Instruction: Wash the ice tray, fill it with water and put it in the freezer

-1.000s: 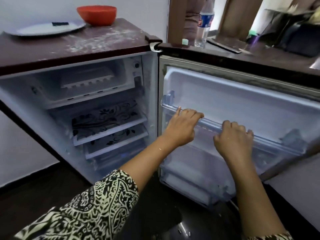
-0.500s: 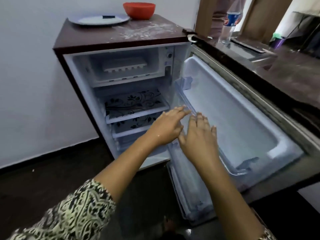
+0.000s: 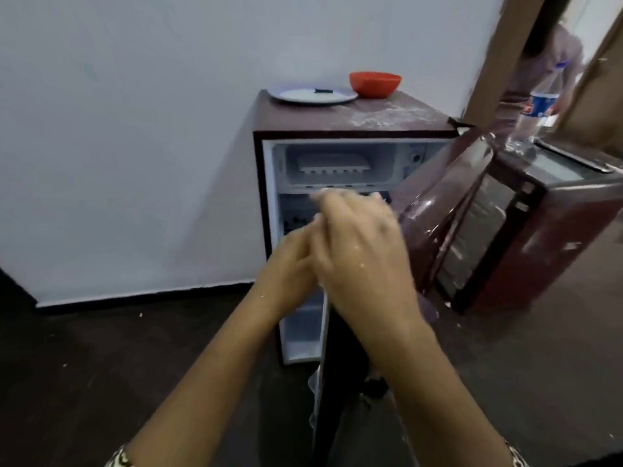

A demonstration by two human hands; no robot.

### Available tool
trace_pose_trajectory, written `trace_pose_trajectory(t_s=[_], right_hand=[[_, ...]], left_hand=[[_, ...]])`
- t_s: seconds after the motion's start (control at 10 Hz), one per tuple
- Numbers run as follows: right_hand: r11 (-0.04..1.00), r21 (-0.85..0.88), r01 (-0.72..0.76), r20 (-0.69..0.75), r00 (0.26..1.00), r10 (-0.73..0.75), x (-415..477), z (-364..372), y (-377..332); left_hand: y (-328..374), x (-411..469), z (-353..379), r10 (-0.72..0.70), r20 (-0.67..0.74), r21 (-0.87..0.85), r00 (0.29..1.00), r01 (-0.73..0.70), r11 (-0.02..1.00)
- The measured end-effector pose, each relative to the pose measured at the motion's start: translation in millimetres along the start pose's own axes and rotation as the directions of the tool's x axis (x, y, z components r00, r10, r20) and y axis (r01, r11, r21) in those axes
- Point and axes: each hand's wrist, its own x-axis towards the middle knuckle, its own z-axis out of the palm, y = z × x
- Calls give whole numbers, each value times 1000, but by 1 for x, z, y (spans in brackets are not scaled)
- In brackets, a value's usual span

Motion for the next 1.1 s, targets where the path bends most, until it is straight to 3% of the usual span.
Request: trace_pose_trajectory(t_s=[0.1,0.2,0.3,0.5,0.7,1.0,1.1], right_hand=[[923,292,249,-55,968,-244,30,10,39],[931,297,212,124,958,-258,74,53,27],[858,430,280,88,933,-349,97,96,10],[846,362,393,29,902,-431,152,152,-31],[876,299,378,15,916,-401,198,193,-59],[850,223,478,99,856,-507,215,199,-59],[811,232,537,232,779,-582,242,182,-59]], left_hand=[[-10,18,-23,0,-86,-26,996,-2,1000],[-17,39,-42,3,-82,419,997,32,907],[-39,72,-62,-18,-169,643,985,124,756],[-97,145,-95,-69,-234,665,970,212,716],[-136,204,-101,-65,-335,611,940,269,745],[-157,222,-117,-64,-266,439,962,180,881],[-145,231,-142,-113,-186,307,976,167,937]])
